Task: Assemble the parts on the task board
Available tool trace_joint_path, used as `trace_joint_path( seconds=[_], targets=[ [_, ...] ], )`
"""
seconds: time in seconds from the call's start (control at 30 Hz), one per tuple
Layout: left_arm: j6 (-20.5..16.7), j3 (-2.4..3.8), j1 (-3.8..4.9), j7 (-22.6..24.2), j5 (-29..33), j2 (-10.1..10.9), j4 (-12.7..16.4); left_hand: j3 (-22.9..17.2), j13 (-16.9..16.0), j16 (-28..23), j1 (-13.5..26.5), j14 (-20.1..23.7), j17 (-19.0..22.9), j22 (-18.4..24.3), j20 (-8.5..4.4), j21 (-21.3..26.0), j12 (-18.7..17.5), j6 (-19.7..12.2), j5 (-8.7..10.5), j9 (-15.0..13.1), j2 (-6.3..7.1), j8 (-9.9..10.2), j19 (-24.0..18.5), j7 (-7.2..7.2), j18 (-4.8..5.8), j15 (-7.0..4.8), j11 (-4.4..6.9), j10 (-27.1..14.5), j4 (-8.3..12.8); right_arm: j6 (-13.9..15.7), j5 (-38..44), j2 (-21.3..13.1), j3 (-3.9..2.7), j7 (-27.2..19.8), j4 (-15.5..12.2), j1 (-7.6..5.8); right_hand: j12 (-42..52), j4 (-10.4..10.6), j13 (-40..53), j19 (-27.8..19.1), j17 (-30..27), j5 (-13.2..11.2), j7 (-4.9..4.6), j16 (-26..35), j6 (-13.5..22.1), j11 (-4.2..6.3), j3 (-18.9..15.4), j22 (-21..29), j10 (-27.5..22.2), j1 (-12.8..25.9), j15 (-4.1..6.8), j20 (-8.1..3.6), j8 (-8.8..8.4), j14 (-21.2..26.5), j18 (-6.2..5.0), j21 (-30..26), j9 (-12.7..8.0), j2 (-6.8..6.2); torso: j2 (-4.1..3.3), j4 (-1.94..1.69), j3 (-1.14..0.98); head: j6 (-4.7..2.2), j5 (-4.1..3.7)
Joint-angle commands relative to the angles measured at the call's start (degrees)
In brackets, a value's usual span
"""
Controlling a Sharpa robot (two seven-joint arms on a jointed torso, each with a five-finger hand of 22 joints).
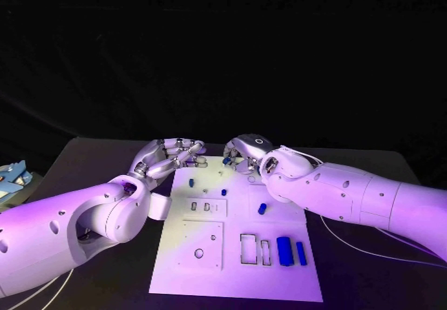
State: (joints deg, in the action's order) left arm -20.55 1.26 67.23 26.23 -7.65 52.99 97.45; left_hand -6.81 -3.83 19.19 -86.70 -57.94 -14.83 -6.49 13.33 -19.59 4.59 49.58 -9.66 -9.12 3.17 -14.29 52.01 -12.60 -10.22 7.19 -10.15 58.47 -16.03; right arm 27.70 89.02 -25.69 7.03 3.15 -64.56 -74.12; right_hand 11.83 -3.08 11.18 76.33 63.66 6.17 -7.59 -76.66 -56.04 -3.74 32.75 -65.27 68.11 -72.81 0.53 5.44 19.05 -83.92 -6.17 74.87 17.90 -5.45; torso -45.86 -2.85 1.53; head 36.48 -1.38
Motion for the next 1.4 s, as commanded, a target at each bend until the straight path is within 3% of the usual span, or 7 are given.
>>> trace_joint_path(
  seconds=[0.03,0.7,0.83,0.9,0.97,1.23,1.4],
  targets=[
    [1.17,0.06,0.08,0.27,0.13,-0.18,0.04,-0.33,0.04,-0.39,-0.06,0.22,-0.06,0.05,0.08,-0.21,-0.21,-0.36,0.03,0.09,0.37,0.35,0.45,-0.94,-0.25,0.12,-0.16,-0.02,-0.14,-0.58,-0.03,0.43,0.1,-0.29,0.35,0.35,-0.17,0.4,0.14,0.09,0.06,0.12,-0.02,-0.33,0.12,-0.04,0.05,0.02,-0.67,0.54,0.16,-0.11,0.12,-1.42,0.94,0.15,3.89,-0.12,-0.01,0.06,-0.06,0.22,0.14],
    [1.32,0.07,0.86,-0.04,0.29,0.13,0.14,-0.41,0.03,-0.45,-0.11,0.25,-0.13,0.08,0.09,-0.19,-0.29,-0.38,0.04,0.1,0.38,0.38,0.43,-0.95,-0.25,0.14,-0.18,-0.03,-0.11,-0.95,-0.4,0.65,0.09,-0.36,0.48,0.47,-0.24,0.61,0.34,-0.06,-0.08,0.05,-0.16,-0.35,0.84,-0.2,0.03,0.05,-1.17,0.97,0.02,0.01,0.14,-1.36,0.91,0.07,4.18,-0.42,-0.25,0.24,-0.06,0.35,0.5],
    [1.29,0.07,0.89,-0.06,0.34,0.15,0.05,-0.41,0.03,-0.45,-0.11,0.25,-0.13,0.08,0.09,-0.19,-0.29,-0.38,0.04,0.1,0.38,0.38,0.43,-0.95,-0.25,0.14,-0.18,-0.03,-0.11,-0.77,-1.0,0.74,0.09,-0.23,0.7,0.46,-2.33,1.87,-0.18,-2.66,-3.0,-0.33,-2.84,1.09,8.52,-2.57,-0.69,3.63,-6.97,3.3,-1.95,1.48,-3.75,-0.36,0.24,-2.62,3.25,-3.24,-0.28,0.2,-0.04,0.28,0.42],
    [1.28,0.07,0.9,-0.06,0.34,0.16,0.03,-0.41,0.03,-0.45,-0.11,0.25,-0.13,0.08,0.09,-0.19,-0.29,-0.38,0.04,0.1,0.38,0.38,0.43,-0.95,-0.25,0.14,-0.18,-0.03,-0.11,-0.75,-1.11,0.75,0.09,-0.17,0.75,0.45,-2.76,2.19,-0.47,-3.89,-4.46,-1.62,-3.29,1.77,14.55,-2.83,-1.93,5.31,-9.54,3.63,-2.24,2.09,-7.44,0.18,-0.26,-3.98,2.04,-4.56,-0.27,0.22,-0.04,0.25,0.44],
    [1.27,0.07,0.91,-0.07,0.35,0.17,0.0,-0.41,0.03,-0.45,-0.11,0.25,-0.13,0.08,0.09,-0.19,-0.29,-0.38,0.04,0.1,0.38,0.38,0.43,-0.95,-0.25,0.14,-0.18,-0.03,-0.11,-0.7,-1.19,0.71,0.09,-0.14,0.76,0.45,-2.38,2.42,-0.46,-4.16,-4.89,-1.63,-3.08,1.93,16.34,-2.68,-2.67,5.61,-10.45,3.4,-2.13,2.1,-8.53,0.38,-0.38,-4.37,1.79,-4.65,-0.29,0.23,-0.05,0.25,0.47],
    [1.26,0.07,0.95,-0.11,0.39,0.27,-0.13,-0.45,0.01,-0.51,-0.1,0.28,-0.23,0.13,0.11,-0.17,-0.38,-0.39,0.09,0.11,0.45,0.42,0.42,-0.95,-0.25,0.15,-0.19,-0.02,-0.11,0.37,-1.45,-0.67,0.09,-0.26,-0.31,0.4,-1.14,2.67,-0.22,-3.75,-4.67,-0.87,-3.09,1.61,14.94,-2.6,-3.23,5.04,-10.28,2.76,-2.04,2.02,-8.02,0.2,-0.28,-4.18,2.17,-4.29,-0.25,0.43,-0.08,0.29,0.59],
    [1.27,0.07,0.97,-0.13,0.54,0.47,-0.21,-0.45,0.01,-0.51,-0.1,0.28,-0.23,0.13,0.11,-0.17,-0.38,-0.39,0.09,0.11,0.45,0.42,0.42,-0.95,-0.25,0.15,-0.19,-0.02,-0.11,1.52,-2.5,-4.1,-0.23,-0.29,-3.97,0.24,1.02,2.99,0.26,-2.62,-3.86,0.5,-2.96,0.88,11.46,-2.69,-3.02,3.42,-8.52,1.99,-2.08,2.01,-6.64,-0.12,0.04,-3.23,2.82,-3.7,-0.12,0.59,-0.17,0.17,0.63]
  ],
)
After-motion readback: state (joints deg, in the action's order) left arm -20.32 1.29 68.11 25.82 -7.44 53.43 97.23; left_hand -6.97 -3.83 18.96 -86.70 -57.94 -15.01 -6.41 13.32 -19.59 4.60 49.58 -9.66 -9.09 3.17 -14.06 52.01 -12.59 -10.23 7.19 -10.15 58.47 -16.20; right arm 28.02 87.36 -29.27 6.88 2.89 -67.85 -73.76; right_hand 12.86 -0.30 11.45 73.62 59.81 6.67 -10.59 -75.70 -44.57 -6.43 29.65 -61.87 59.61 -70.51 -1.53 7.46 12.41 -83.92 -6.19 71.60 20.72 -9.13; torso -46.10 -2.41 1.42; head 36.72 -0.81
